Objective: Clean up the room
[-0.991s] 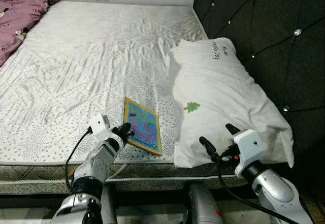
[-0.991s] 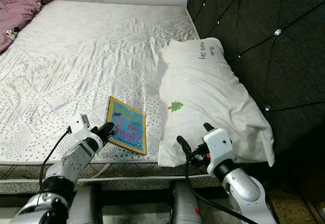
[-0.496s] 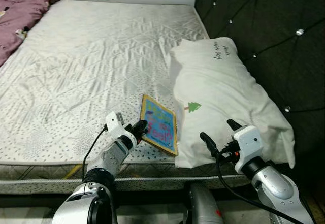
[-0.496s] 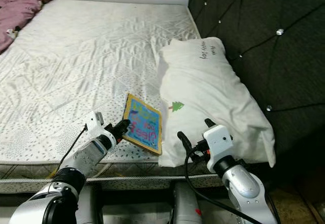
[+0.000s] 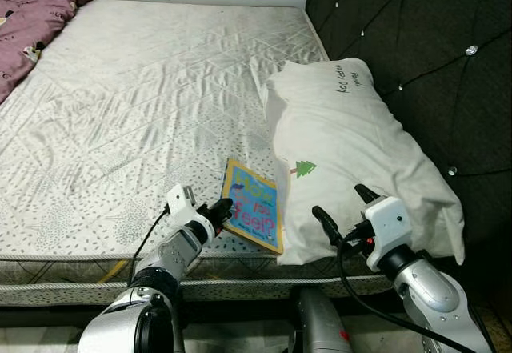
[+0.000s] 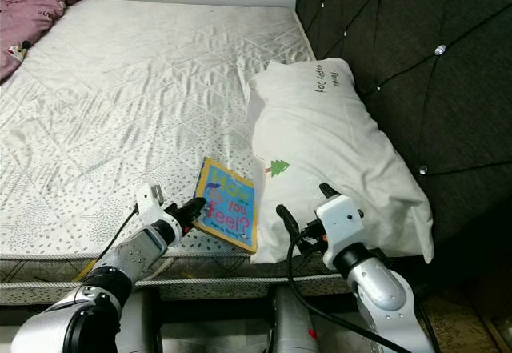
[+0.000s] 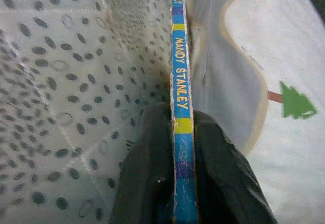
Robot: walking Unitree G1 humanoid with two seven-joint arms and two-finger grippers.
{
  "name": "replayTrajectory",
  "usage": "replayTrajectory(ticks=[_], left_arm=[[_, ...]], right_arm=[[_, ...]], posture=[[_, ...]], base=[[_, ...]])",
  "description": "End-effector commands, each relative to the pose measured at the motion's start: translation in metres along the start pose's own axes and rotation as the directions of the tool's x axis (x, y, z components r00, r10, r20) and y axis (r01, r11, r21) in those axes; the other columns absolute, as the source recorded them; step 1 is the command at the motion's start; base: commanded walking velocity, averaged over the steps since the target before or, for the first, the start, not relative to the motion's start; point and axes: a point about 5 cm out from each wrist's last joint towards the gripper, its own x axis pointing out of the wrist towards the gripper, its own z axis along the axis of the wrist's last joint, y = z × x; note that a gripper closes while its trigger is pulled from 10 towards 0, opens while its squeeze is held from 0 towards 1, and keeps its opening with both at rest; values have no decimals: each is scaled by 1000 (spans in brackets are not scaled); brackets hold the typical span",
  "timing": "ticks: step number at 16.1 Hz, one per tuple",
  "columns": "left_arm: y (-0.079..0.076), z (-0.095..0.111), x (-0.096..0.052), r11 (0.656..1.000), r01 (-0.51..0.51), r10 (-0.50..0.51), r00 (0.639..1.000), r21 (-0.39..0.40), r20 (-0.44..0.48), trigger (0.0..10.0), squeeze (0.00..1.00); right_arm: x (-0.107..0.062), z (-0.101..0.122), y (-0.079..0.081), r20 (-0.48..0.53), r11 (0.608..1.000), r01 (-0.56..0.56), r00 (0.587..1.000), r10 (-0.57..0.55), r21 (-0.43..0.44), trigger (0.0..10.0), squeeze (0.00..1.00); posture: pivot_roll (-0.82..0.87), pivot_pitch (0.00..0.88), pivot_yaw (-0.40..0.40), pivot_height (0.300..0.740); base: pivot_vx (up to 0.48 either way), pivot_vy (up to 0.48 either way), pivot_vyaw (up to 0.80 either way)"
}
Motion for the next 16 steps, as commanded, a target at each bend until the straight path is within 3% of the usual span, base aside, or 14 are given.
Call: replayTrajectory(ticks=[1, 2, 3, 6, 11, 16], left_arm=[[4, 7, -1, 999, -34, 34, 999, 42, 18, 10000, 0], [6, 9, -2, 998, -42, 40, 998, 37, 37, 10000, 600], [7, 9, -2, 998, -49, 47, 998, 43, 35, 10000, 839], [7, 5, -1, 996, -66, 65, 998, 60, 22, 10000, 1000], [17, 0, -4, 982, -179, 180, 984, 56, -9, 10000, 1000], [21, -1, -5, 962, -246, 250, 968, 118, -20, 10000, 1000]], right_arm=[[0, 0, -3, -2, 1000, 7, 1000, -7, -16, 10000, 0], [0, -1, -3, -1, 1000, 7, 1000, -7, -21, 10000, 0], [0, -1, -3, 0, 1000, 8, 1000, -8, -24, 10000, 0], [0, -2, -3, 1, 999, 5, 1000, -5, -36, 10000, 0], [3, 0, -2, 14, 999, 0, 1000, 0, -42, 10000, 0], [3, 0, -2, 19, 999, 1, 1000, 0, -49, 10000, 0]], posture=[[-155, 54, -54, 575], [-157, 53, -54, 575], [-156, 52, -53, 575], [-158, 50, -51, 575], [-158, 50, -51, 575], [-158, 45, -44, 575]], base=[[0, 0, 0], [0, 0, 0], [0, 0, 0], [0, 0, 0], [0, 0, 0], [0, 0, 0]])
